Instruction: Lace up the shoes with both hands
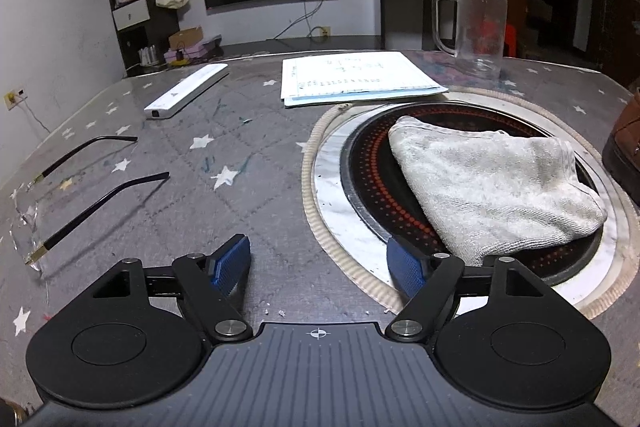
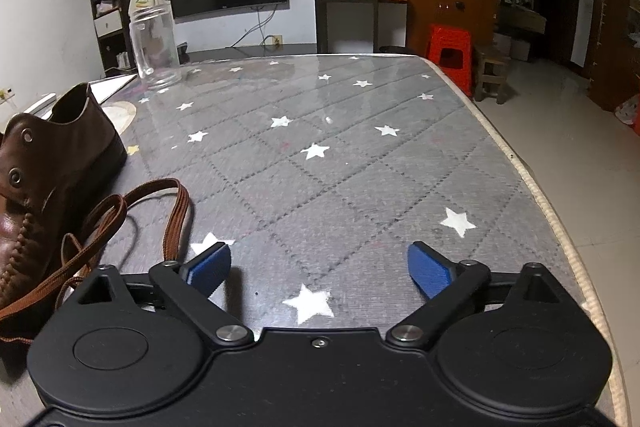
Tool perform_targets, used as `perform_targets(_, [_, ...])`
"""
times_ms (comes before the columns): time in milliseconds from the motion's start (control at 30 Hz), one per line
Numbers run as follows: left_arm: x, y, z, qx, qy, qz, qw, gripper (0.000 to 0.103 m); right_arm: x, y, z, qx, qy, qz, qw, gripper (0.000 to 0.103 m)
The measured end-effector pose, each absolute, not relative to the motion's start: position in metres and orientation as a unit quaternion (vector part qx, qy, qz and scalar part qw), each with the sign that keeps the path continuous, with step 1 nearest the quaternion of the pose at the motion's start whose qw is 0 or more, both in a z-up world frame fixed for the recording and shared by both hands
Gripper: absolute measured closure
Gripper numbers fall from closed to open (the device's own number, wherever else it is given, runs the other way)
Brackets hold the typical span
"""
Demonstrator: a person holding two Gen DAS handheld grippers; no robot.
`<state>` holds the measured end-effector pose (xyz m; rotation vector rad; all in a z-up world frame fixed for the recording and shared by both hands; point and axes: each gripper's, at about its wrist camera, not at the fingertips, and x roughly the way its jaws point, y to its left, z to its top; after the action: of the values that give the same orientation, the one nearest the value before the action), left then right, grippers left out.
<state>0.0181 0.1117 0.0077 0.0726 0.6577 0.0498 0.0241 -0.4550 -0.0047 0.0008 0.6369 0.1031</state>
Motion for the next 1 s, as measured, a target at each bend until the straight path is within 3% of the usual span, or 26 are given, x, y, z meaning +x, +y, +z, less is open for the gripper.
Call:
perform_targets(100, [0.019, 0.113, 0.008, 0.035, 0.323, 0.023, 0.945, 0.023, 0.025, -0.454, -0.005, -0.001, 0.316, 0.054, 0.947, 0.000])
perform_targets(467, [0.022, 0.116, 0.006, 0.025, 0.328, 0.013, 0.944, 0.011, 0.025, -0.449, -0.007, -0.014, 0.321, 0.052, 0.946, 0.000])
perform_targets(567, [0.024, 0.117, 0.005, 0.024, 0.333, 0.015, 0.942, 0.002, 0.026, -0.449, -0.007, -0.014, 0.321, 0.051, 0.945, 0.000])
perform_targets(1000, [0.024, 0.113, 0.004, 0.022, 0.335, 0.015, 0.942, 0.000, 0.029, -0.444, -0.006, -0.018, 0.322, 0.050, 0.945, 0.000])
